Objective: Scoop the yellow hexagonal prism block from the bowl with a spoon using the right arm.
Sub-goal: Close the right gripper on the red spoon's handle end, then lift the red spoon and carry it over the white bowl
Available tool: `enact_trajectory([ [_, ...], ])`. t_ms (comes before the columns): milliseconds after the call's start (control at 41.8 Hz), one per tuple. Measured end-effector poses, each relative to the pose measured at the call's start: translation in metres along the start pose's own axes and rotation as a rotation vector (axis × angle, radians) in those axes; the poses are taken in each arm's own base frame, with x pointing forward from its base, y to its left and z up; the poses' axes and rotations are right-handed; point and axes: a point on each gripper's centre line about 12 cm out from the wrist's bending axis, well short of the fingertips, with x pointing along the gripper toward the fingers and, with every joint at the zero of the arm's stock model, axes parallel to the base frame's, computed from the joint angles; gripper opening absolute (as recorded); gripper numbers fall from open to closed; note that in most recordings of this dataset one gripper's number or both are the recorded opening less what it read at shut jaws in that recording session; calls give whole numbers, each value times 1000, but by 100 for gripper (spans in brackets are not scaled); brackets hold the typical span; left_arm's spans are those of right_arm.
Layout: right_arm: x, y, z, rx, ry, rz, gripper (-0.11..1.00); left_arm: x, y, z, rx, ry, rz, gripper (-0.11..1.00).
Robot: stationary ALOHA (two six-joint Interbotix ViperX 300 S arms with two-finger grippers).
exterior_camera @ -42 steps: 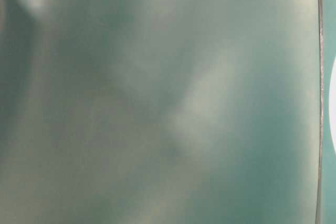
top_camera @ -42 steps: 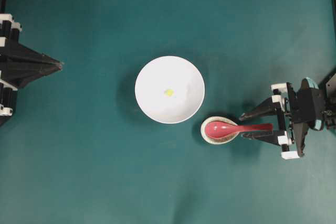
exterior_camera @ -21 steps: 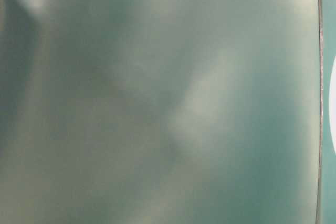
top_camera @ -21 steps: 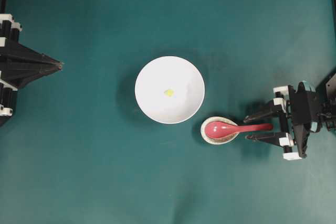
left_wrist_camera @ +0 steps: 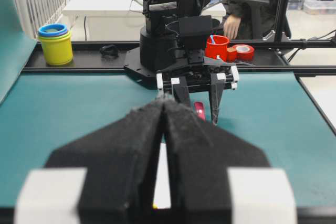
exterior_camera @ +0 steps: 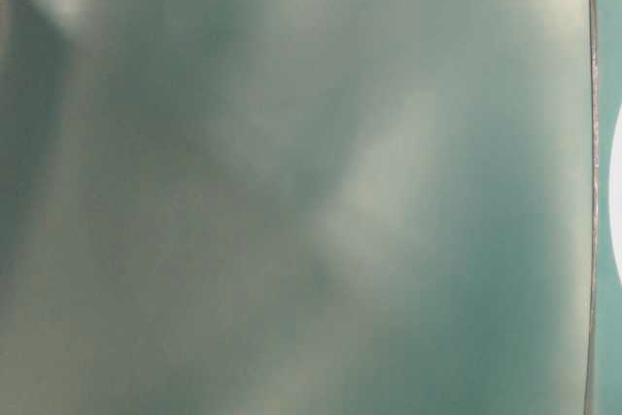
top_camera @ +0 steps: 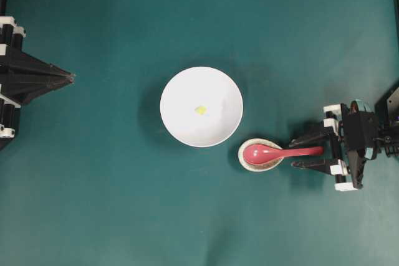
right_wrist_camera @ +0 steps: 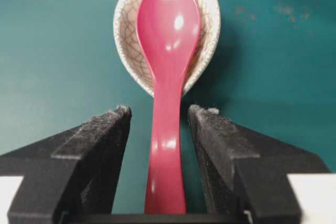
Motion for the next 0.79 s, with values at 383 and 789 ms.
enact_trajectory([
  [383, 1, -1, 1, 10, -2, -14, 51, 0, 0, 0, 0, 0, 0, 0],
  [789, 1, -1, 3, 13, -24, -16, 23, 0, 0, -2, 0, 14, 0, 0],
])
